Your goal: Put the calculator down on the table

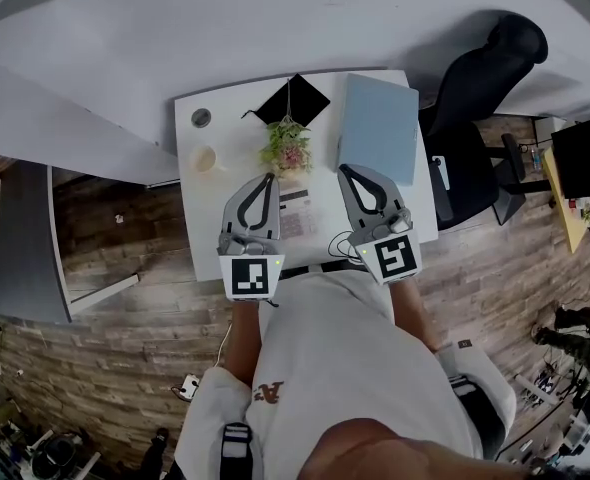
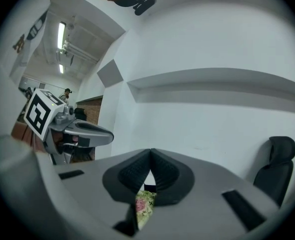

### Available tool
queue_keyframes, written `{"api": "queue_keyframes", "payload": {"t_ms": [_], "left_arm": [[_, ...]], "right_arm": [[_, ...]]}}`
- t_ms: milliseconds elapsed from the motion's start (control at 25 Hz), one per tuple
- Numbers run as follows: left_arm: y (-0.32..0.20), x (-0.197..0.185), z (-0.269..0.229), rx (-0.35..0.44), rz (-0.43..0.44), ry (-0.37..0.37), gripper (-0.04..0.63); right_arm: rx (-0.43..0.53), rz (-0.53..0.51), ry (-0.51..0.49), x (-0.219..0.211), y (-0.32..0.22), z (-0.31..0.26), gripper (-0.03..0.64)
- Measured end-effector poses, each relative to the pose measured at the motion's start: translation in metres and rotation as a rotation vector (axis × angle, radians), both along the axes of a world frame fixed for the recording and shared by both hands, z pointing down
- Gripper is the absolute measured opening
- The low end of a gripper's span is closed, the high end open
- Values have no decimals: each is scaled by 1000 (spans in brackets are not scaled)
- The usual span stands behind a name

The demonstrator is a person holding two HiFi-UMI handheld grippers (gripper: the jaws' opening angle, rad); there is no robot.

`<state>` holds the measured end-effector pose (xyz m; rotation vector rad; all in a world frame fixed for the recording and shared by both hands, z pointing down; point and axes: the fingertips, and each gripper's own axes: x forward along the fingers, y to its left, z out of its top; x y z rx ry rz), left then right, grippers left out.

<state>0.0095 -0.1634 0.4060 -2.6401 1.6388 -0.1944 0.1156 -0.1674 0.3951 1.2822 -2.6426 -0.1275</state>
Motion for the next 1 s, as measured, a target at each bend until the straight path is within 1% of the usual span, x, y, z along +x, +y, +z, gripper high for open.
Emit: {"api": "queue_keyframes", "payload": {"t_ms": [200,320,600,1000], "left_arm": [[4,-7,0,10,-1,-6,3],[5,-11,-1,12,2,-14,3],[4,-16,-2,22,20,-4,3],[4,-27,-7,49,54,-20,3]], "right_arm": [[-31,13,-7,-2,8,8,6],[-22,17,-3,-5,8,6,6],[-7,36,7,-11,7,2,6],[3,69,32,-21,12,-3,6]]}}
